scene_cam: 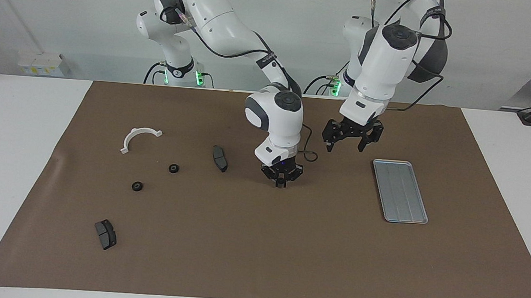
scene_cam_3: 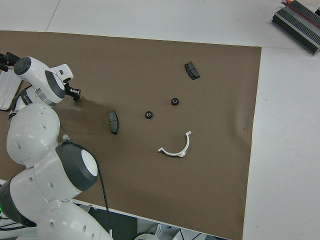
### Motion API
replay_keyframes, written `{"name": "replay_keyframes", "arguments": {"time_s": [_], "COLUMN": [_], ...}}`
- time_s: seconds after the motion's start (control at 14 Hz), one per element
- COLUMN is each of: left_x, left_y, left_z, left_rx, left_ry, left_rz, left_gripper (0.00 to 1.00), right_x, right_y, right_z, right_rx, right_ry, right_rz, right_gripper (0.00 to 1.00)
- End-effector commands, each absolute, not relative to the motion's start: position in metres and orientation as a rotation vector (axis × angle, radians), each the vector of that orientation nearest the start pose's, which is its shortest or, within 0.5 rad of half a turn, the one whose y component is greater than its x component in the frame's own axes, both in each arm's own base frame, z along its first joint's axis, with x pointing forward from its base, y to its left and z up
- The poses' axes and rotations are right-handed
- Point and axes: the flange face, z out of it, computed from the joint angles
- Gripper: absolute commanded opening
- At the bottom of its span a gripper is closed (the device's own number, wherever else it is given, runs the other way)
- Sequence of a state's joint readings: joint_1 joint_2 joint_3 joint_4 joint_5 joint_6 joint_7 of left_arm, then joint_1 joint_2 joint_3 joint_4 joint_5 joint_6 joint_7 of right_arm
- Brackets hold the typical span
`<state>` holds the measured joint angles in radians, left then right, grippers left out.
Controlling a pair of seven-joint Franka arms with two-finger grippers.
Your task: Pick bearing gear from pile to tray
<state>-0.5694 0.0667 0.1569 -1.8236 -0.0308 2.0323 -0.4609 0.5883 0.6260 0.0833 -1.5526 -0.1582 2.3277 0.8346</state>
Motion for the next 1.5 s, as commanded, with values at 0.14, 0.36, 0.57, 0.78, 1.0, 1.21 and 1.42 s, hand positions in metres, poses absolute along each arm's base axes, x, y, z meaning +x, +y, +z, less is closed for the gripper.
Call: {"name": "replay_keyframes", "arguments": {"time_s": [0.14,0.36,0.57,0.78,1.0,1.21,1.42], "left_x": [0.549,0.554,0.558,0.558,0.557,0.55,0.551], "left_y": [-0.235,-0.242,-0.248,-0.27,-0.283,-0.314,-0.331], "left_z": [0.511,0.506,0.501,0.487,0.468,0.431,0.402], "left_rx": [-3.226,-3.233,-3.24,-3.244,-3.237,-3.218,-3.22], "left_ry": [-0.149,-0.22,-0.239,-0.223,-0.195,-0.172,-0.198], "left_rz": [-0.261,-0.295,-0.318,-0.325,-0.301,-0.243,-0.267], "left_gripper": [1.0,1.0,1.0,1.0,1.0,1.0,1.0], "right_x": [0.573,0.585,0.593,0.582,0.573,0.568,0.561], "right_y": [0.435,0.409,0.348,0.289,0.228,0.173,0.136], "right_z": [0.308,0.326,0.345,0.354,0.356,0.357,0.344], "right_rx": [-3.066,-3.07,-3.091,-3.138,-3.167,-3.146,-3.134], "right_ry": [0.152,0.185,0.156,0.051,-0.05,-0.119,-0.182], "right_rz": [-0.306,-0.32,-0.311,-0.28,-0.229,-0.166,-0.112], "right_gripper": [1.0,1.0,1.0,1.0,1.0,1.0,1.0]}}
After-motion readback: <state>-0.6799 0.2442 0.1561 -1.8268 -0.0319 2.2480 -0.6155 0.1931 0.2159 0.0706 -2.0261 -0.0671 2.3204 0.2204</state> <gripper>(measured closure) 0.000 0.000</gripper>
